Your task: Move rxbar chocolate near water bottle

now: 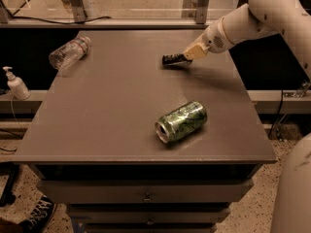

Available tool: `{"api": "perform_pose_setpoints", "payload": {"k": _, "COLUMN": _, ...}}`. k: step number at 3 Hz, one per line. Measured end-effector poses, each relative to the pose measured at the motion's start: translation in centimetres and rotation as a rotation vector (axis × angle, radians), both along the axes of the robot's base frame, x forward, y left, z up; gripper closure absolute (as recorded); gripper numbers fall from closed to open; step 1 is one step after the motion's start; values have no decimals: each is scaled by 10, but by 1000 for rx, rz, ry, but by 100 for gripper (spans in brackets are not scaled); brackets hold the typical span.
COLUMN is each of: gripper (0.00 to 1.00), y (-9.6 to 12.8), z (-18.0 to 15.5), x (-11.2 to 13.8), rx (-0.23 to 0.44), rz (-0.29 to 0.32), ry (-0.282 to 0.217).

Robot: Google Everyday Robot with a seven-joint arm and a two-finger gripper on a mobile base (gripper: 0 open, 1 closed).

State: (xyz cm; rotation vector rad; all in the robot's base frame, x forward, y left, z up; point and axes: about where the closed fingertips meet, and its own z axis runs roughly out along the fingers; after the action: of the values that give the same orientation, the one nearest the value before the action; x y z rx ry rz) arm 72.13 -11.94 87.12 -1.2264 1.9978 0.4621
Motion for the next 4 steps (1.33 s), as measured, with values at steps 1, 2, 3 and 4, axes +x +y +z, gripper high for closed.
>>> {"api": "perform_pose_setpoints", "payload": {"k": 1, "gripper": 100, "y": 34, "z": 28, "x": -3, "rx": 70, "rz": 51, "ry": -17}}
{"api": "perform_pose_setpoints", "payload": {"k": 2, "gripper": 100, "y": 76, "z": 51, "x": -9, "rx": 145, "rz": 92, "ry": -40}}
{"api": "perform_pose_setpoints", "payload": {"k": 3, "gripper": 100, "y": 118, "z": 60, "x": -11, "rx": 208, "rz": 103, "ry": -68}}
{"api": "perform_pose_setpoints", "payload": {"k": 4, "gripper": 100, "y": 118, "z": 60, "x": -11, "rx": 208, "rz": 103, "ry": -68}}
